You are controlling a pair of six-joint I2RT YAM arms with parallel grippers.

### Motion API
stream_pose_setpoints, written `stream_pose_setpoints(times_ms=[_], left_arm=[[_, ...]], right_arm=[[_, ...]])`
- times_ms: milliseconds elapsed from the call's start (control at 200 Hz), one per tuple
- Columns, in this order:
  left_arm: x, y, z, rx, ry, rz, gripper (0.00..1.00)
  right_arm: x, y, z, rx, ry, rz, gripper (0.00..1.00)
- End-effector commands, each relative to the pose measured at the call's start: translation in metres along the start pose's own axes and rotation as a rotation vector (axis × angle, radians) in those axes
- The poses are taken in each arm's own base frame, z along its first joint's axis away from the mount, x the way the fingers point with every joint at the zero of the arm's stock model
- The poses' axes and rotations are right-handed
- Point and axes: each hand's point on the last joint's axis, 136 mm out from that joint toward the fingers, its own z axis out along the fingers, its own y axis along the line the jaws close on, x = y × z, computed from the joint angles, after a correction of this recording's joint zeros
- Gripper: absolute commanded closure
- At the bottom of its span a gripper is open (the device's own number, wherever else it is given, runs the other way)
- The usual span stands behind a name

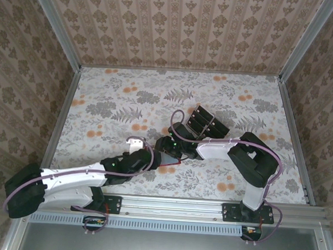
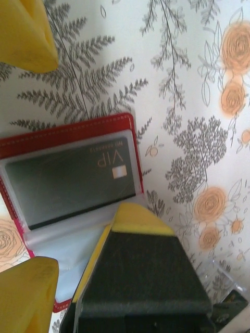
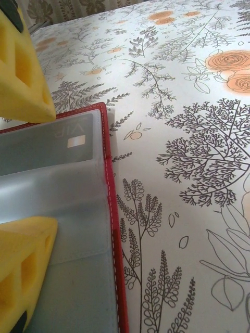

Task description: Put the credit cards into the card holder

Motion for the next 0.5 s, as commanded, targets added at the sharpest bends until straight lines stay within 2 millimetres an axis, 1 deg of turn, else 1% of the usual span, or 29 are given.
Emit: stream_pose_setpoints(times_ms=[0,170,495], left_arm=[[0.001,-0.015,0.005,0.045,0.001,0.037,0.00],[0.004,-0.020,0.013,0.029,0.010,0.058,0.00],[0.009,-0.020,0.025,-0.019,0.028,0.097,0.00]], right_arm=[[0.009,-0.022,-0.001,0.068,0.005,0.040,0.46],[0.009,-0.025,-0.001,0.067,0.006,0.057,0.46],[0.009,-0.025,-0.001,0.056,0.009,0.071,0.46]])
